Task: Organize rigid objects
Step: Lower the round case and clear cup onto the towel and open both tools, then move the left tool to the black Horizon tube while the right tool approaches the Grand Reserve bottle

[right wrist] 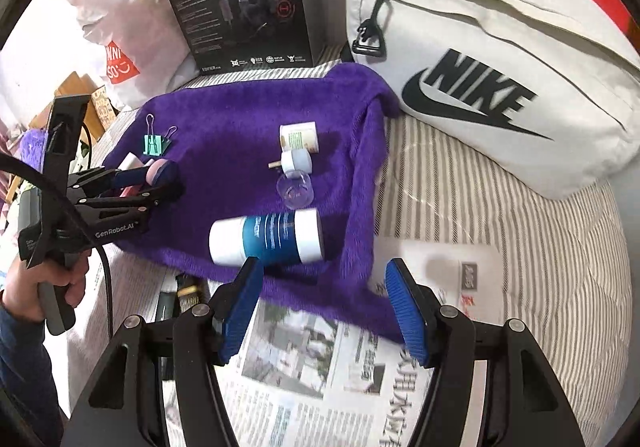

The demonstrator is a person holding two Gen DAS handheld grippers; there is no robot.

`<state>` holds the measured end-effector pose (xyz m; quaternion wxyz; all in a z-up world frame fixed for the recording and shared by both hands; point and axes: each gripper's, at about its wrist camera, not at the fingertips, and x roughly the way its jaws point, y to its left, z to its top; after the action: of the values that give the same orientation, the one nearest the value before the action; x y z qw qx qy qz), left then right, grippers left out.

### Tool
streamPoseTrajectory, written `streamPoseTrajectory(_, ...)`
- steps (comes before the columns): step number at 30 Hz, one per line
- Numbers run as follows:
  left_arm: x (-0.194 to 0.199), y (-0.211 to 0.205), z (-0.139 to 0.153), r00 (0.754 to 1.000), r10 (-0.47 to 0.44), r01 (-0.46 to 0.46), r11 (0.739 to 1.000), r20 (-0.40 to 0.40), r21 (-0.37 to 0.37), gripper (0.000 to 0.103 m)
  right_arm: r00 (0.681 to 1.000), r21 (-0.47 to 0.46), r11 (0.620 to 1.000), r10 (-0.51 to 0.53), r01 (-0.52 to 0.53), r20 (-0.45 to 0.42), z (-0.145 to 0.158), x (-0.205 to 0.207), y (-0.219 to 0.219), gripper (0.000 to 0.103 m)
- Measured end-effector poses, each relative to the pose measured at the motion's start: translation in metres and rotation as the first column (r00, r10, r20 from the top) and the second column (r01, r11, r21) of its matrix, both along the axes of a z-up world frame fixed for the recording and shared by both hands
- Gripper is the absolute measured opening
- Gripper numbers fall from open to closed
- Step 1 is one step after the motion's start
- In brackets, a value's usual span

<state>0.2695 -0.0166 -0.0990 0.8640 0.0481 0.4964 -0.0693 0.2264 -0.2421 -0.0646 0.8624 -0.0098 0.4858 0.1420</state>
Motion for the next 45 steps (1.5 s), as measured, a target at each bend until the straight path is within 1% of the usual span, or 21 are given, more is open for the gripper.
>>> streamPoseTrajectory(3, -0.007, 0.002, 0.003, 1.000, 0.015, -0.015, 1.000, -0.018, -0.005, 0.056, 1.000, 0.015, 1.000, -0.014, 0.014, -0.005, 0.002, -0.010, -0.006, 0.063)
streamPoseTrajectory(8, -0.027, 0.003, 0.019, 1.000, 0.031, -0.031, 0.999, 0.000, -0.021, 0.056, 0.999, 0.015, 0.999, -0.031, 0.031, -0.013, 0.006, -0.029, -0.009, 0.063)
streamPoseTrajectory(10, -0.039, 0.003, 0.027, 0.999, 0.041, -0.040, 0.999, 0.012, -0.037, 0.056, 0.999, 0.025, 0.999, -0.035, 0.035, -0.009, 0.007, -0.035, -0.010, 0.063)
streamPoseTrajectory(14, -0.065, 0.003, 0.038, 0.998, 0.055, -0.054, 0.998, 0.026, -0.034, 0.056, 0.999, 0.025, 0.998, -0.050, 0.050, -0.014, 0.009, -0.049, -0.012, 0.064)
streamPoseTrajectory(17, -0.085, 0.002, 0.041, 0.998, 0.059, -0.058, 0.997, 0.019, -0.056, 0.056, 0.998, 0.034, 0.997, -0.064, 0.065, -0.014, 0.012, -0.059, -0.014, 0.064)
streamPoseTrajectory(21, -0.103, -0.006, 0.037, 0.999, 0.052, -0.052, 0.995, -0.002, -0.081, 0.056, 0.997, 0.036, 0.996, -0.080, 0.080, -0.012, 0.014, -0.072, -0.015, 0.064)
streamPoseTrajectory(25, -0.116, -0.028, 0.025, 0.999, 0.013, -0.016, 0.996, -0.033, -0.086, 0.056, 0.996, 0.048, 0.995, -0.087, 0.088, -0.016, 0.016, -0.085, -0.019, 0.064)
streamPoseTrajectory(28, -0.117, -0.046, 0.019, 0.998, -0.016, 0.011, 0.995, -0.055, -0.097, 0.056, 0.996, 0.039, 0.995, -0.087, 0.088, -0.013, 0.015, -0.096, -0.024, 0.064)
streamPoseTrajectory(30, -0.115, -0.056, 0.016, 0.997, -0.033, 0.027, 0.996, -0.066, -0.089, 0.056, 0.995, 0.025, 0.995, -0.095, 0.095, -0.017, 0.014, -0.100, -0.030, 0.064)
streamPoseTrajectory(33, -0.115, -0.068, 0.011, 0.996, -0.043, 0.038, 0.997, -0.079, -0.068, 0.056, 0.992, 0.029, 0.992, -0.120, 0.121, -0.033, 0.010, -0.103, -0.041, 0.064)
streamPoseTrajectory(35, -0.114, -0.074, 0.005, 0.995, -0.049, 0.045, 0.998, -0.092, -0.039, 0.056, 0.991, 0.037, 0.991, -0.128, 0.130, -0.037, 0.010, -0.104, -0.046, 0.064)
streamPoseTrajectory(36, -0.115, -0.074, 0.003, 0.994, -0.048, 0.046, 0.999, -0.095, -0.025, 0.056, 0.991, 0.041, 0.991, -0.130, 0.131, -0.037, 0.010, -0.105, -0.047, 0.064)
streamPoseTrajectory(38, -0.116, -0.073, -0.004, 0.994, -0.037, 0.040, 0.999, -0.099, 0.031, 0.057, 0.991, 0.040, 0.991, -0.128, 0.129, -0.036, 0.010, -0.106, -0.048, 0.064)
streamPoseTrajectory(39, -0.115, -0.070, -0.005, 0.995, -0.032, 0.036, 0.999, -0.099, 0.037, 0.057, 0.992, 0.040, 0.991, -0.126, 0.127, -0.034, 0.010, -0.107, -0.048, 0.064)
streamPoseTrajectory(40, -0.117, -0.066, -0.006, 0.995, -0.021, 0.024, 0.999, -0.097, 0.039, 0.058, 0.992, 0.044, 0.991, -0.124, 0.125, -0.031, 0.010, -0.108, -0.048, 0.064)
streamPoseTrajectory(43, -0.119, -0.053, -0.006, 0.996, 0.013, -0.013, 1.000, -0.090, 0.005, 0.058, 0.992, 0.062, 0.991, -0.119, 0.121, -0.034, 0.008, -0.109, -0.048, 0.064)
streamPoseTrajectory(45, -0.119, -0.053, -0.006, 0.997, 0.010, -0.010, 1.000, -0.082, -0.003, 0.058, 0.993, 0.066, 0.991, -0.111, 0.114, -0.039, 0.005, -0.108, -0.045, 0.064)
